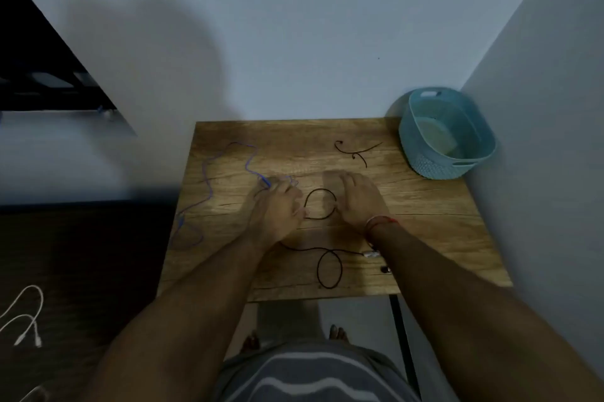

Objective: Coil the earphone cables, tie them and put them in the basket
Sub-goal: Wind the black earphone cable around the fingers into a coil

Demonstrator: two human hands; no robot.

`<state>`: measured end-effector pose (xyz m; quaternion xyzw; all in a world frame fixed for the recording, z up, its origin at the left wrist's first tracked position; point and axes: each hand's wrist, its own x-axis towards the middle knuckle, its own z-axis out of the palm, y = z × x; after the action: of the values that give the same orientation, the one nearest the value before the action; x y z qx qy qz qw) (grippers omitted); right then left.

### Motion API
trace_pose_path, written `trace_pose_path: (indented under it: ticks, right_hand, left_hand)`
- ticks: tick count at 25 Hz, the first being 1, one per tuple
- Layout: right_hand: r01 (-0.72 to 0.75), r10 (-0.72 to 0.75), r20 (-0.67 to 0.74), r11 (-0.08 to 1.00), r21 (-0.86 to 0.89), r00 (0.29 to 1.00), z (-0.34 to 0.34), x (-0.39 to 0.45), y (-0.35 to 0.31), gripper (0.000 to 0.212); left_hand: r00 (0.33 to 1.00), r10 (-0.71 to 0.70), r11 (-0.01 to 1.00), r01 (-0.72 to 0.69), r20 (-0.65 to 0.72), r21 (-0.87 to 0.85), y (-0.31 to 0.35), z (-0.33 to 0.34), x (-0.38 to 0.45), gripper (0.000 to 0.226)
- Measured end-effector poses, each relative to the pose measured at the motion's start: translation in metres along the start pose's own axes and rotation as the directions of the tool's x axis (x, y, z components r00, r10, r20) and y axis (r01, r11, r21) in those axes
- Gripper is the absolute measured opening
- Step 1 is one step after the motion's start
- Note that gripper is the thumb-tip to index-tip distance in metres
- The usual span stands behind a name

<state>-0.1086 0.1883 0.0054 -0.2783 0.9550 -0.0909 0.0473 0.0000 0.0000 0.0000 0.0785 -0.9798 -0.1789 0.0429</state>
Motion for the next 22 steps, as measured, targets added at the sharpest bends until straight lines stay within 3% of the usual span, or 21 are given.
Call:
trace_pose_path:
  ticks: [5,11,15,19,22]
  right_hand:
    - [0.140,-0.139,0.153,0.990,0.007,0.978,0.018,-0.014,-0.015,0.061]
    - [0.166,-0.157,0.165,0.985,-0.040,0.974,0.033,-0.015,-0.018,0.038]
    - [0.174,-0.165,0.144,0.983,-0.057,0.976,0.038,-0.017,-0.015,0.028]
    - [0.130,-0.133,0.060,0.990,0.054,0.989,0.012,-0.006,-0.011,0.023]
    - [0.052,-0.025,-0.074,0.925,0.376,0.997,-0.052,0.017,-0.012,0.018]
  left_hand:
    - [0.993,0.075,0.995,-0.081,0.089,0.062,0.018,0.011,-0.007,0.027]
    - [0.994,0.036,0.995,-0.046,0.107,0.088,0.019,0.024,-0.009,0.020]
    - [0.991,0.103,0.968,-0.120,0.087,0.219,0.018,0.028,-0.006,0.018]
    - [0.984,0.178,0.984,-0.179,-0.019,-0.022,0.013,0.003,0.020,0.007]
    - [0.995,0.072,0.924,-0.093,-0.072,-0.372,0.012,-0.041,0.062,0.008]
